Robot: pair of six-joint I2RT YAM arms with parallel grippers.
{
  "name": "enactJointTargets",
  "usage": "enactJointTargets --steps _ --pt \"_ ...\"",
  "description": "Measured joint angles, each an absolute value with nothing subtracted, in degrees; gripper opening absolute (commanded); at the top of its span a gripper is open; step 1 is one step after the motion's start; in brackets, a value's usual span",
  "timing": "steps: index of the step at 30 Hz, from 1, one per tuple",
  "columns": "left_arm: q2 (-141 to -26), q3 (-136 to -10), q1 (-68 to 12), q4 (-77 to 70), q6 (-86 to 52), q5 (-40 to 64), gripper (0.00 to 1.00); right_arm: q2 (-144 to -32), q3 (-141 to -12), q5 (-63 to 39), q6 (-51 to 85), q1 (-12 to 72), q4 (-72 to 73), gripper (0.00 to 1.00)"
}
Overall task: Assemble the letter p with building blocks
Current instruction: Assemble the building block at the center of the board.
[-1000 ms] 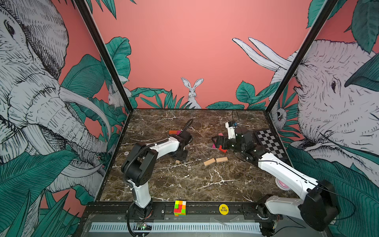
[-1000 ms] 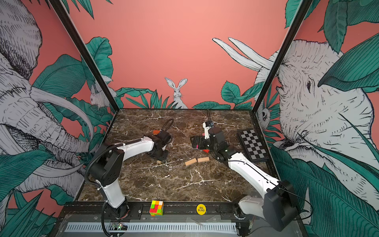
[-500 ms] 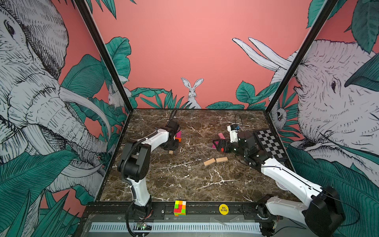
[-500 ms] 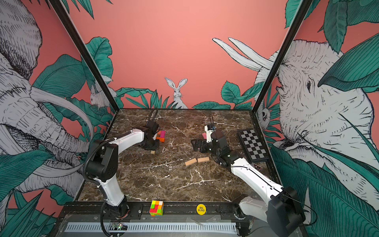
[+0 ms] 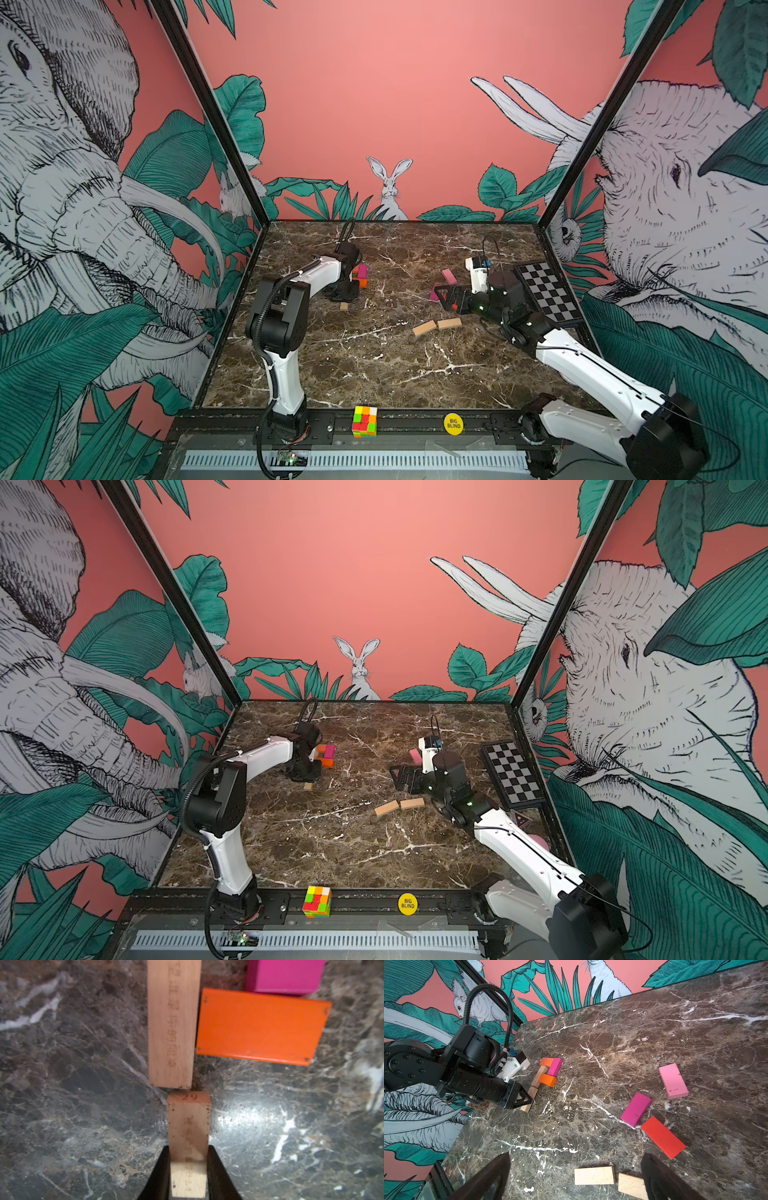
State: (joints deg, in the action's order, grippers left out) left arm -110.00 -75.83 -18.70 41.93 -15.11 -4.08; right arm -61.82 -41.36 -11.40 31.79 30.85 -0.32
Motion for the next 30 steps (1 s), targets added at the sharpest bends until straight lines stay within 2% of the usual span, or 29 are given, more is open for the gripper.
enactJointTargets --steps 30 --pt "-112.55 -78.72 -17.15 43.44 -13.41 -3.46 0.23 -63.29 -41.52 -12.08 31.94 30.85 -1.19 0.98"
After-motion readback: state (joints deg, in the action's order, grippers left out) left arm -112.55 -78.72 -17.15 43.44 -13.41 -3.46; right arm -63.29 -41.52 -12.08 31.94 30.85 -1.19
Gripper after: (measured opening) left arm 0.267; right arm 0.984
